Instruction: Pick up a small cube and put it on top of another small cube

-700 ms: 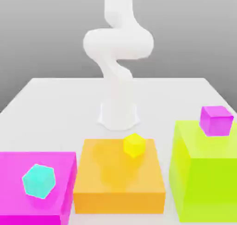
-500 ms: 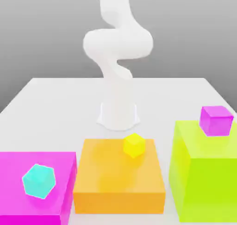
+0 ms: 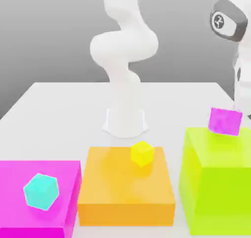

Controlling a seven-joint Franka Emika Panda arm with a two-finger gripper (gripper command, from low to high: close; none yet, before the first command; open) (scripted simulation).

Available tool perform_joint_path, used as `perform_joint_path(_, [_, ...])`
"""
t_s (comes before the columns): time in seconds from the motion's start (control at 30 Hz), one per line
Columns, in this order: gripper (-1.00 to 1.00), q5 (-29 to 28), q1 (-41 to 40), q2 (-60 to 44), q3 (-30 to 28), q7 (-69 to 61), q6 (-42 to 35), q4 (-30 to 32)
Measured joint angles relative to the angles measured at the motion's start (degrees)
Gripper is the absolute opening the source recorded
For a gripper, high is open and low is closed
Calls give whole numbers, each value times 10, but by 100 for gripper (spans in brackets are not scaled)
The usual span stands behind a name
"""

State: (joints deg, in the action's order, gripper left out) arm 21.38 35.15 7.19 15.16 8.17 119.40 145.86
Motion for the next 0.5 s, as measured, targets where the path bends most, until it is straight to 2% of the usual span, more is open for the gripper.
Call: perform_joint_path(0.5, [0, -81, 9, -93, 19, 341, 201, 43])
